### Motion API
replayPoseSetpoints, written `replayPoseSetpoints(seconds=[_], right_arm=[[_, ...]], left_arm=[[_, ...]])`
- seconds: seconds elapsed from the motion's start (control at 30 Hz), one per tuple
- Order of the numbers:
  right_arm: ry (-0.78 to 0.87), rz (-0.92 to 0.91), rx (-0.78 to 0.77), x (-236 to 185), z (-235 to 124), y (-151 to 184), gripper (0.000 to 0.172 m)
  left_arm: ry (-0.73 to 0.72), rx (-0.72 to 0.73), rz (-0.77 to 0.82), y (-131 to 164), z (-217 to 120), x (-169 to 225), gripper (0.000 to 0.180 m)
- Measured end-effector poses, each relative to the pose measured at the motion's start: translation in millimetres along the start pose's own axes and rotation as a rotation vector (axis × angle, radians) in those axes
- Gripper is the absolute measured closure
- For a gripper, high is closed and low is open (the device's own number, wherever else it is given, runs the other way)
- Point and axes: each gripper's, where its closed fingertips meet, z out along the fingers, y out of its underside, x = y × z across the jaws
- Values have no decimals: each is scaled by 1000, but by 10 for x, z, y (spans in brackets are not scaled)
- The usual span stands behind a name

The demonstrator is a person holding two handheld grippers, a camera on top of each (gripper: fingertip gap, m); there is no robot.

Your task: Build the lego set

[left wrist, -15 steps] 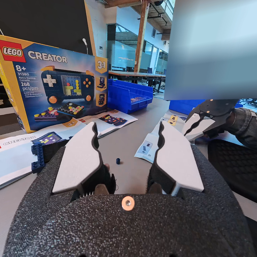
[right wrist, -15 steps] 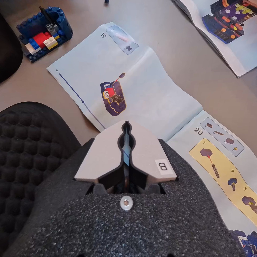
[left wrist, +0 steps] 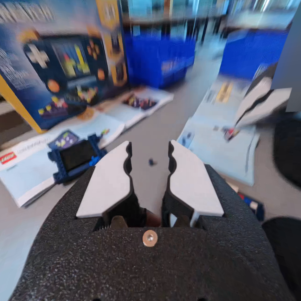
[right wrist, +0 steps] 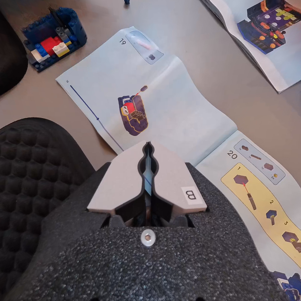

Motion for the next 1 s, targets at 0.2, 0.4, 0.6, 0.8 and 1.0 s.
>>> replayPoseSetpoints(seconds=[0.2,0.4,0.6,0.8,1.0], right_arm=[[16,-22,-6,1,-4,1,172],[22,-29,-8,0,-5,2,172],[24,-32,-6,-3,-4,0,171],[20,-27,-3,-1,-2,1,172],[21,-62,-12,-16,-4,-1,169]], left_arm=[[120,-373,-44,501,187,138,154],[61,-387,37,480,328,-15,157],[78,-406,79,523,339,35,147],[124,-436,48,570,340,80,167],[123,-394,100,515,308,103,173]])
